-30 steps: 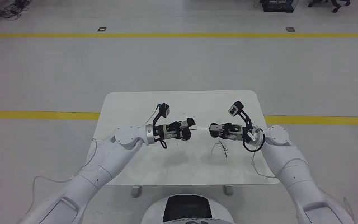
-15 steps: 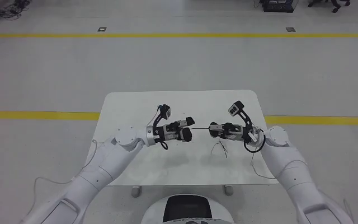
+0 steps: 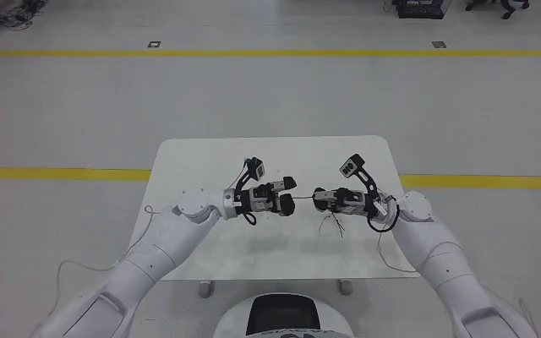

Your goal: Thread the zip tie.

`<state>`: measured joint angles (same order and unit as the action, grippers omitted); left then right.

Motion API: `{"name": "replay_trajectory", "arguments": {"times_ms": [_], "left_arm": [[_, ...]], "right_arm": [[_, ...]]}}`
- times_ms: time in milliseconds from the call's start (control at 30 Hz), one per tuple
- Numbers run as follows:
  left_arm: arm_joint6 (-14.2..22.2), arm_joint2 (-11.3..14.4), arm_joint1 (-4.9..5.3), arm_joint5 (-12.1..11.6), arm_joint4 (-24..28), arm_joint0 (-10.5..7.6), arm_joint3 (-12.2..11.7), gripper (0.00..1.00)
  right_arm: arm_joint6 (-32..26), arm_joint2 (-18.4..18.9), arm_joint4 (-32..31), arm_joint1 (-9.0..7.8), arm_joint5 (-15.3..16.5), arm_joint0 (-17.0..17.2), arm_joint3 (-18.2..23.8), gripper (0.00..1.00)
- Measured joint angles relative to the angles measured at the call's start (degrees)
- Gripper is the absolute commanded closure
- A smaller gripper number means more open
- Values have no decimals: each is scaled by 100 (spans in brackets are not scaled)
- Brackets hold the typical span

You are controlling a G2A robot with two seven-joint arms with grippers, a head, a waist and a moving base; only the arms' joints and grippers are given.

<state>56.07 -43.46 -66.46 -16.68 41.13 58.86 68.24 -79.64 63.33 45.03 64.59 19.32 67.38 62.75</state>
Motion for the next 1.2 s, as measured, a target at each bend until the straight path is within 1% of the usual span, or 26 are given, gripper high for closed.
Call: {"name": "replay_trajectory", "arguments": {"times_ms": [133, 233, 333, 433, 967, 1200], "left_arm": [[-37, 9, -2, 24, -3, 23, 41, 0], [-55, 6, -8, 150, 121, 96, 138, 0], [47, -11, -8, 258, 226, 115, 140, 0], [87, -15, -15, 305, 255, 116, 122, 0], [168, -11, -65, 347, 300, 112, 70, 0], [143, -30, -78, 361, 289, 121, 51, 0]], "right_arm": [[26, -2, -7, 2, -11, 12, 21, 100], [207, -11, -36, 6, -86, 85, 163, 100], [213, -5, -26, 8, -111, 123, 218, 100], [206, -18, -30, 16, -119, 132, 233, 100], [218, -105, -50, 71, -118, 107, 158, 100], [322, -91, -186, 73, -128, 100, 101, 100]]}}
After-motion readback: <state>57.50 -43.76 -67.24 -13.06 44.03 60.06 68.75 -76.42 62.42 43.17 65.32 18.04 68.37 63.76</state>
